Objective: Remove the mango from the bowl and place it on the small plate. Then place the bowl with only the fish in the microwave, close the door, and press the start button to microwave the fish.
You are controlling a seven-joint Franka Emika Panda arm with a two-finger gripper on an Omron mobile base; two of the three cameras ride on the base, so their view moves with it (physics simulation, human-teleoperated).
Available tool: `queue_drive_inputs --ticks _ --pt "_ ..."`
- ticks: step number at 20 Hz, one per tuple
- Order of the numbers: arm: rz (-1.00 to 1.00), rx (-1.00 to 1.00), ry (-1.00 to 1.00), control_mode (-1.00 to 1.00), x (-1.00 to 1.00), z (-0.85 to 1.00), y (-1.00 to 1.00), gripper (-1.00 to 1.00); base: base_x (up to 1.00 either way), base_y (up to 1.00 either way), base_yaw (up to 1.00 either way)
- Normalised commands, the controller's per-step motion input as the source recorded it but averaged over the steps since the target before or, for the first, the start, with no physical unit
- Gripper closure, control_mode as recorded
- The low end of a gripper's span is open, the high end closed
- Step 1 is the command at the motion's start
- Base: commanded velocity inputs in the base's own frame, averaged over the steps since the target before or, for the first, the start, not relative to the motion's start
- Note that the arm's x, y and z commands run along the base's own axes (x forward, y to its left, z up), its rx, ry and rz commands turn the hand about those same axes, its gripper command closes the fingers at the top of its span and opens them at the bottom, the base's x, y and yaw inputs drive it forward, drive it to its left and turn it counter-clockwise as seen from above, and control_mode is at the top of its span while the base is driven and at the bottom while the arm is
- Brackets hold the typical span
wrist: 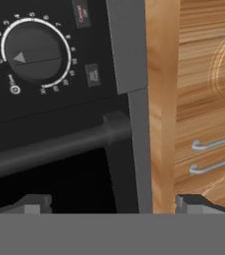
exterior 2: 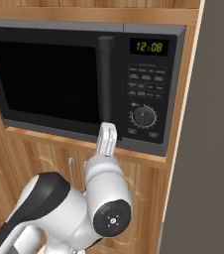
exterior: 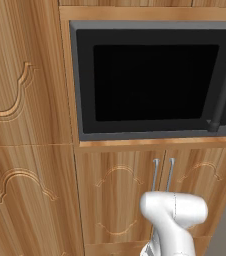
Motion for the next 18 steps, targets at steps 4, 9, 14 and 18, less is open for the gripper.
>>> queue_drive_inputs --ticks 4,9,14,18 --pt "0.00 0.00 0.00 -1.00 0.38 -0.11 -0.21 -1.00 0.00 0.00 0.00" --pt "0.00 0.00 0.03 -1.00 0.32 -0.24 -0.19 -1.00 0.00 0.00 0.00" --pt "0.00 0.00 0.06 -1.00 0.30 -0.26 -0.04 -1.00 0.00 0.00 0.00" --pt "0.00 0.00 0.05 -1.00 0.31 -0.14 -0.05 -1.00 0.00 0.00 0.00"
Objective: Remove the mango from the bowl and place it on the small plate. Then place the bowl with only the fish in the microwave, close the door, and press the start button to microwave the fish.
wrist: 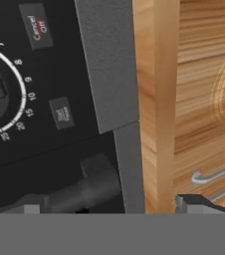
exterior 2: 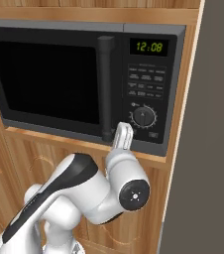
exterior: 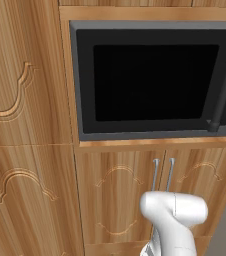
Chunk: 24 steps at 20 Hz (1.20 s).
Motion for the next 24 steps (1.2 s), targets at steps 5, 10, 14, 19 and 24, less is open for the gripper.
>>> queue_drive_inputs --ticks 5,10,14,19,24 --pt "0.00 0.01 0.03 -1.00 0.23 -0.18 -0.14 -1.00 0.00 0.00 0.00" --pt "0.00 0.03 0.01 -1.00 0.21 -0.08 -0.17 -1.00 0.00 0.00 0.00" --pt "0.00 0.02 0.04 -1.00 0.31 0.00 -0.07 -1.00 0.00 0.00 0.00" --pt "0.00 0.00 0.05 -1.00 0.26 -0.11 -0.11 -1.00 0.00 0.00 0.00" --pt "0.00 0.00 0.05 -1.00 0.20 -0.18 -0.16 -1.00 0.00 0.00 0.00"
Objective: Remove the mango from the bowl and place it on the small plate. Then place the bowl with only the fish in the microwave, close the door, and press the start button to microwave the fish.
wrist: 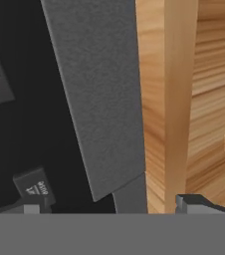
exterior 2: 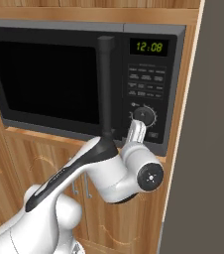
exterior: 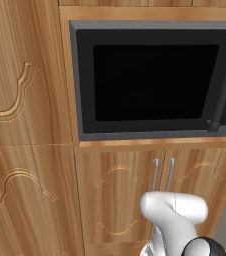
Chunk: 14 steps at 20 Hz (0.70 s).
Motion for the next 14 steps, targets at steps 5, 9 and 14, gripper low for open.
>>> queue_drive_inputs --ticks 5,9,14 --pt "0.00 0.00 0.05 -1.00 0.30 -0.12 -0.02 -1.00 0.00 0.00 0.00" --pt "0.00 0.00 0.04 -1.00 0.32 -0.13 -0.01 -1.00 0.00 0.00 0.00" --pt "-0.02 0.00 0.06 -1.00 0.59 -0.16 0.00 -1.00 0.00 0.00 0.00"
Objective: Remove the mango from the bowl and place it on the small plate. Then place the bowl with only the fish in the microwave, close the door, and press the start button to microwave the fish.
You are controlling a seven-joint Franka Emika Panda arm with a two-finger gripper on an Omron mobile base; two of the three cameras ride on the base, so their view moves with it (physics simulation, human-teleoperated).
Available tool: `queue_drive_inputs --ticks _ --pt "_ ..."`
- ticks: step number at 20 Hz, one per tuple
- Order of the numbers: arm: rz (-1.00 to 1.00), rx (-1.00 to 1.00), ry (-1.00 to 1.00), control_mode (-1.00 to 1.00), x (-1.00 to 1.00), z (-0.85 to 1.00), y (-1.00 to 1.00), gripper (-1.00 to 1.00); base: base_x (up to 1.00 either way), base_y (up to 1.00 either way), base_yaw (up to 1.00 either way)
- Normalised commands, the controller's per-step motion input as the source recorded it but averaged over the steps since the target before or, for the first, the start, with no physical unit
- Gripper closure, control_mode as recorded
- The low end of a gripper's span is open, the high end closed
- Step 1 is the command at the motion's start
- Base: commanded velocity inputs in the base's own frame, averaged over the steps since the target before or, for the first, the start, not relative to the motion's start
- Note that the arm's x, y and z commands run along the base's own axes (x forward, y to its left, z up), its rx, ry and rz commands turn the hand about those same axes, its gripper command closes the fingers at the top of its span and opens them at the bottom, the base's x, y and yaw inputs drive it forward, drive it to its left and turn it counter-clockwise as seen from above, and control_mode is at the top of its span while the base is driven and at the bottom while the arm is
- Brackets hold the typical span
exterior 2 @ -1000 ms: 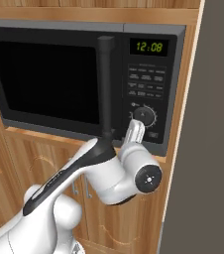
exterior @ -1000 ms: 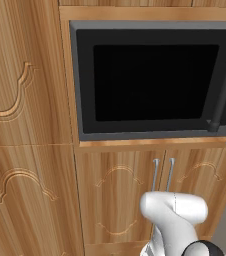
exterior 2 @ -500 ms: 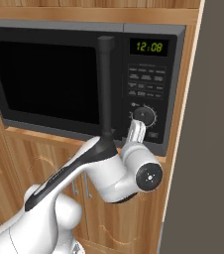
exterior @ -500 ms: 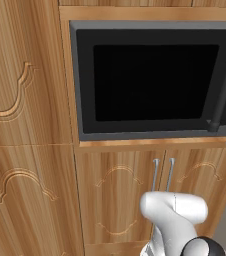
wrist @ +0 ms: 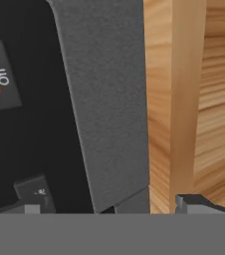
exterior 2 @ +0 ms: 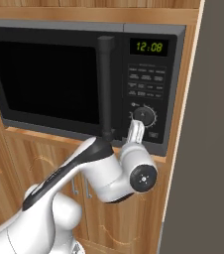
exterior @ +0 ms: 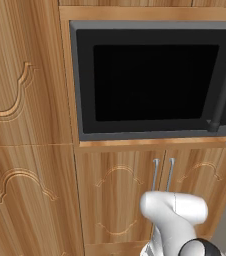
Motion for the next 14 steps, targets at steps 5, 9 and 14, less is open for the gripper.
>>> queue_drive_inputs --ticks 5,9,14 --pt "-0.02 0.01 0.00 -1.00 0.79 -0.30 0.11 -1.00 0.00 0.00 0.00" --pt "0.00 0.05 0.00 -1.00 0.96 -0.50 0.16 -1.00 0.00 0.00 0.00" --pt "0.00 0.07 0.00 -1.00 0.98 -0.65 0.16 -1.00 0.00 0.00 0.00"
